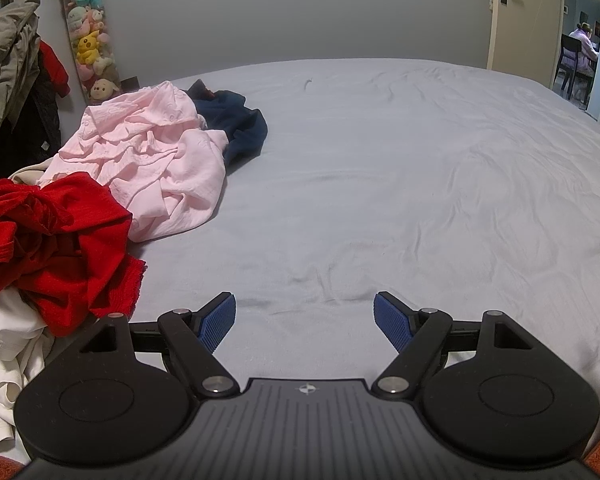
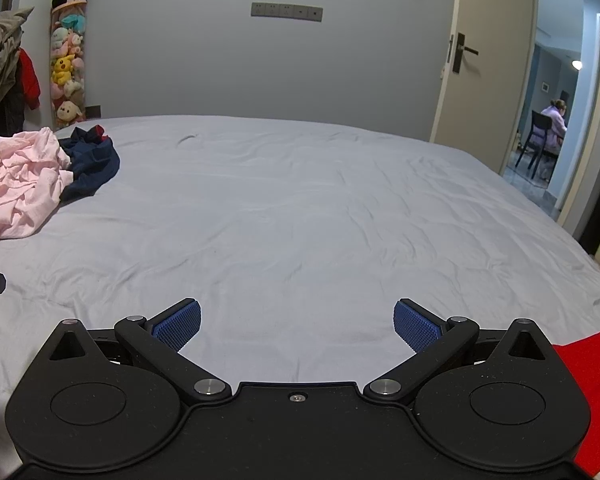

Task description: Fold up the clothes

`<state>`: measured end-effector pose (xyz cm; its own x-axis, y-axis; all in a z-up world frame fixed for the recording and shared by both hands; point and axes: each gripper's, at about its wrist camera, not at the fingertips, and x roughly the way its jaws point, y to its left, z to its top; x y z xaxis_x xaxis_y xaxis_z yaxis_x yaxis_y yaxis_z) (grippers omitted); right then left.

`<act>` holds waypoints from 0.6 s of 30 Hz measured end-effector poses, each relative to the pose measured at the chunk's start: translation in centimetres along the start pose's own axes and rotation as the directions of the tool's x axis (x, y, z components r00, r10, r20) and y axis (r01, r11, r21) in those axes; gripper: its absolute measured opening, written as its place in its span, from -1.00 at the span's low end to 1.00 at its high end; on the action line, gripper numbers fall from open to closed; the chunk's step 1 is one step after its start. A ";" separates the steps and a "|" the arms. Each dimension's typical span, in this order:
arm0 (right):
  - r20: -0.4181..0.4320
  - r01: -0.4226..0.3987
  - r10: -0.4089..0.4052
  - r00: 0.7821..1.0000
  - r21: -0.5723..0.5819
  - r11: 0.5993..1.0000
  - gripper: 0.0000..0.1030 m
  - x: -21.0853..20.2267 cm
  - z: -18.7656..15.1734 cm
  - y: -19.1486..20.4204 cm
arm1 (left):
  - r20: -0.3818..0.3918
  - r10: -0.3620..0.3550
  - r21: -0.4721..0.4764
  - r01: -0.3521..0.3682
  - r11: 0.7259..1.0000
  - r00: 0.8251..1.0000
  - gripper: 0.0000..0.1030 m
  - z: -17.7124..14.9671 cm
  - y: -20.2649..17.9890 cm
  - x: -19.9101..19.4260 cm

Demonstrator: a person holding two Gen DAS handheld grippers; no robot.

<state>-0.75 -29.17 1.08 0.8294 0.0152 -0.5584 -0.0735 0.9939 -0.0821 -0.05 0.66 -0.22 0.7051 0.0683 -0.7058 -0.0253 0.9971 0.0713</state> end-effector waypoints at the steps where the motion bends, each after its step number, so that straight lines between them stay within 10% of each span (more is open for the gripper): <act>1: 0.000 0.000 0.000 1.000 0.000 1.000 0.99 0.0 0.0 0.0 | 0.000 -0.001 0.000 0.001 1.000 1.000 0.47 0.0 -0.1 0.1; 18: -0.005 0.001 -0.001 1.000 0.000 1.000 0.99 0.3 -0.2 0.9 | -0.006 -0.005 0.003 0.005 1.000 1.000 0.47 -0.2 -0.1 0.1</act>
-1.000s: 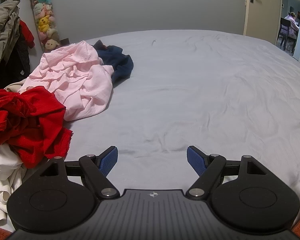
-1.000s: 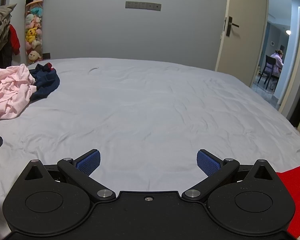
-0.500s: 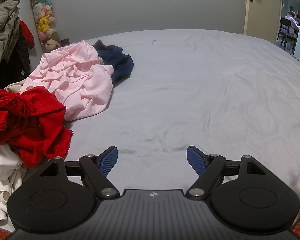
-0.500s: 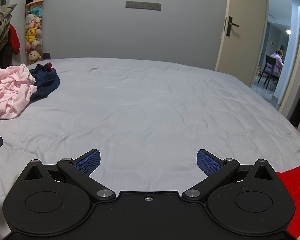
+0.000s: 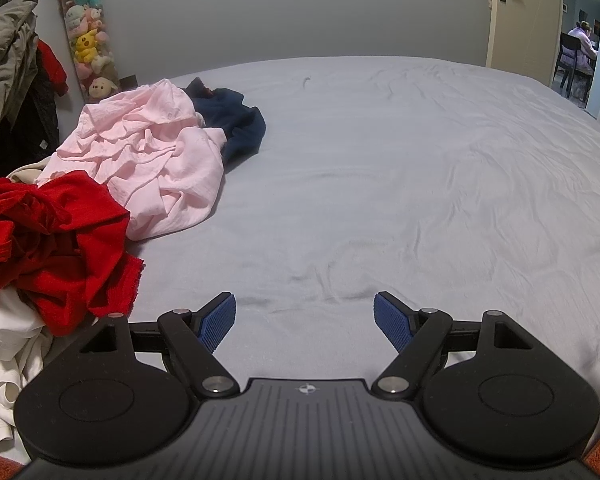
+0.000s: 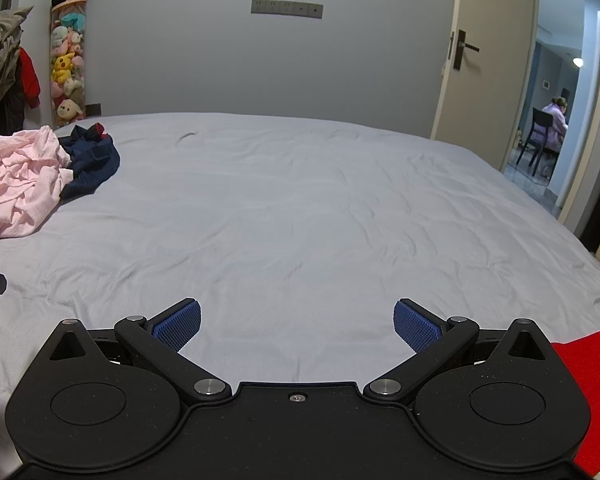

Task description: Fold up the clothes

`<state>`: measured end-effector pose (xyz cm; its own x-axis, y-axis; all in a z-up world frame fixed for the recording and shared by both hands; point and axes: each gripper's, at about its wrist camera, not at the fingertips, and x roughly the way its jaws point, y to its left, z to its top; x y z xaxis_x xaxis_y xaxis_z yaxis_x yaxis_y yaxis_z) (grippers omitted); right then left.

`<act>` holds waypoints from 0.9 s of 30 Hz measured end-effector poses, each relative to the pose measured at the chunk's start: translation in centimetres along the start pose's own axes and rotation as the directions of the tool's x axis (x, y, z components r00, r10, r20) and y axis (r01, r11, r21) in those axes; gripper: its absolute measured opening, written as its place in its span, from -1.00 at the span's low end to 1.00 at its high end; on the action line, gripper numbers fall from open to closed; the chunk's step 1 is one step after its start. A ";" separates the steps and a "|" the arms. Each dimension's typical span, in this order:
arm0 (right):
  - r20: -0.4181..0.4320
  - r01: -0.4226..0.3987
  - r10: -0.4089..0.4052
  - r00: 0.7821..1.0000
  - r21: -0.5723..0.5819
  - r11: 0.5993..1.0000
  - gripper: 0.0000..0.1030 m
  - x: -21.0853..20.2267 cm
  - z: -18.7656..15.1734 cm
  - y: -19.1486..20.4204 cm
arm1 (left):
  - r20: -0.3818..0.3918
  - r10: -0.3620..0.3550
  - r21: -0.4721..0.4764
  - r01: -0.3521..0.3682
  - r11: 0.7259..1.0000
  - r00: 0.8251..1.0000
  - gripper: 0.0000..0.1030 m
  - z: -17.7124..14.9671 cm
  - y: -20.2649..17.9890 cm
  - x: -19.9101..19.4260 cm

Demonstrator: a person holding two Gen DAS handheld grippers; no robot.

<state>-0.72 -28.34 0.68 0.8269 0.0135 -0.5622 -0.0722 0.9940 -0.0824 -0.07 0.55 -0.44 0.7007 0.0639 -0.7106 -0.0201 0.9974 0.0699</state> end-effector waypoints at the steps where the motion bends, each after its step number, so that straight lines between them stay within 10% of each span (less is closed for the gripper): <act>1: -0.001 0.000 0.000 1.000 0.000 1.000 0.99 0.0 0.1 -0.1 | 0.000 -0.001 -0.001 0.001 1.000 1.000 0.47 0.0 0.0 0.0; 19: -0.053 -0.152 0.145 0.988 -0.171 0.973 0.99 -0.8 2.3 3.9 | 0.009 -0.010 0.014 0.009 1.000 1.000 0.47 2.1 0.4 -1.6; 27: -0.094 -0.375 0.364 0.927 -0.304 0.876 0.98 -1.5 6.8 9.2 | 0.111 0.041 -0.055 -0.035 0.998 0.993 0.47 5.7 4.6 -6.4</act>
<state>1.15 -18.45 6.41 0.6874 0.3642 -0.6284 -0.5429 0.8324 -0.1115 -0.57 4.53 8.44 0.7741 0.1002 -0.6251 -0.0838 0.9949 0.0556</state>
